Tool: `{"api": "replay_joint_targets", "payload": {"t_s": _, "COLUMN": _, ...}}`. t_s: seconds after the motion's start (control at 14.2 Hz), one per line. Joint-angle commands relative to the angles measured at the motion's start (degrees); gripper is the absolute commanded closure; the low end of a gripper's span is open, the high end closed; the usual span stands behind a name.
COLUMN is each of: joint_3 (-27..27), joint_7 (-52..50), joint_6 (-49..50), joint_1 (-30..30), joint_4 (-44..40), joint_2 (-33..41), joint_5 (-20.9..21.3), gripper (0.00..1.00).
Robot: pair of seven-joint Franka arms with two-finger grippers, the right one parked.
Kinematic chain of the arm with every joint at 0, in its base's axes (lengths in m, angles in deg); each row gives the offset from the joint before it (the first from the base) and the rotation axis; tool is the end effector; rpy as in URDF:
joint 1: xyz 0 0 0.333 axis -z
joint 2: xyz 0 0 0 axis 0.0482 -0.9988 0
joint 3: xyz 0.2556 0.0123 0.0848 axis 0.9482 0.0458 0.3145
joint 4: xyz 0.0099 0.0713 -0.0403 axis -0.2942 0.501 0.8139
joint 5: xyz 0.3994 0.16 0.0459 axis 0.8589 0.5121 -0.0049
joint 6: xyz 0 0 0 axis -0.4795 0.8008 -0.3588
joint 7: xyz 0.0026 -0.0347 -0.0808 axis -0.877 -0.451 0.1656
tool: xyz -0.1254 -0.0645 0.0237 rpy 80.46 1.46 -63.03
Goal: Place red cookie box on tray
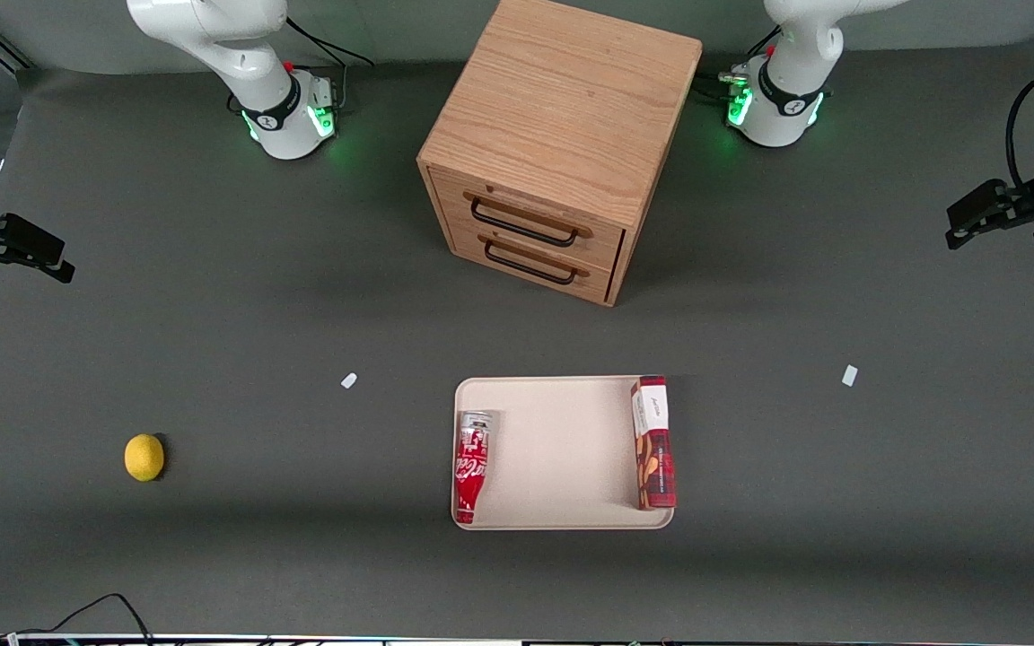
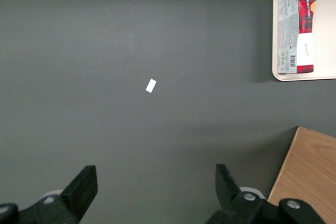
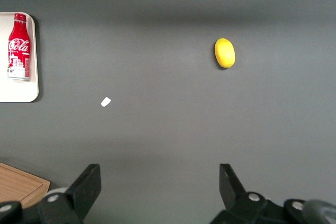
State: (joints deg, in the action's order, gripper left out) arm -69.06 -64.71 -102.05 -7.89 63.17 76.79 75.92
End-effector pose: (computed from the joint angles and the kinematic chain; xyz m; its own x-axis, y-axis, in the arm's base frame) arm 0.5749 0.0043 0.5392 0.9994 -0.0322 0.0122 -0.0319 -0.9992 -0.0231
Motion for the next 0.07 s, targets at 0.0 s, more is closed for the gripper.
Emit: {"api": "replay_joint_targets", "payload": {"t_s": 0.0, "joint_3": -0.2, "joint_7": 1.5, "joint_6": 0.4, "joint_1": -0.7, "joint_4": 1.5, "joint_2": 1.4, "joint_5": -1.2, "gripper": 0.0}}
